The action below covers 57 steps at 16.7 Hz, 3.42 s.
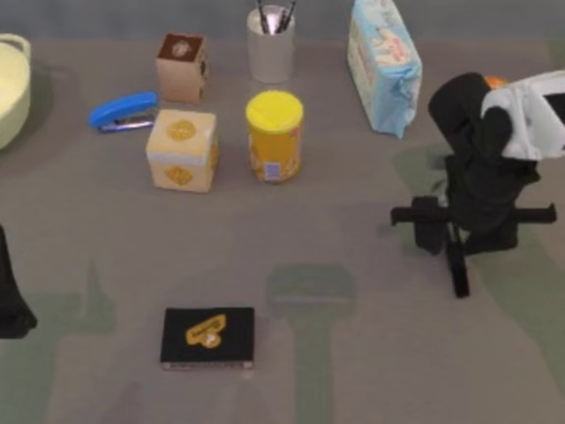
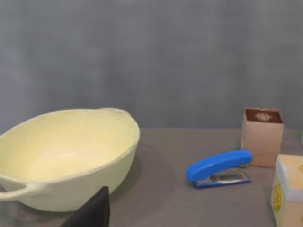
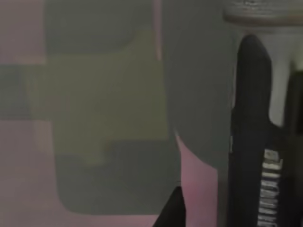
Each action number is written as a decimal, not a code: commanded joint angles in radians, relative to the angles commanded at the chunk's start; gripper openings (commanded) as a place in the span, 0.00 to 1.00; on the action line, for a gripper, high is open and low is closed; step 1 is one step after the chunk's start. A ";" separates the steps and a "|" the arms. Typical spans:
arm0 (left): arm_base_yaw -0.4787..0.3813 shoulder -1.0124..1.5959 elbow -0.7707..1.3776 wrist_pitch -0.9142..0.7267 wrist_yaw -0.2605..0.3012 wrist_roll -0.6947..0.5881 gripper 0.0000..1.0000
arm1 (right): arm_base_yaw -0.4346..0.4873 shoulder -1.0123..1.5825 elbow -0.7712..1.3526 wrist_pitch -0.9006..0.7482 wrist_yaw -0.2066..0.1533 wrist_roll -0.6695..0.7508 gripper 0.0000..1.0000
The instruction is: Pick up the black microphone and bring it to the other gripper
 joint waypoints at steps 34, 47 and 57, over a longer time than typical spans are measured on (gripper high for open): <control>0.000 0.000 0.000 0.000 0.000 0.000 1.00 | -0.005 -0.422 -0.395 1.498 -0.504 -0.353 0.00; 0.000 0.000 0.000 0.000 0.000 0.000 1.00 | 0.273 -0.591 -0.471 1.475 -0.241 -0.337 0.00; 0.000 0.000 0.000 0.000 0.000 0.000 1.00 | 0.285 -0.603 -0.475 1.474 -0.228 -0.336 0.00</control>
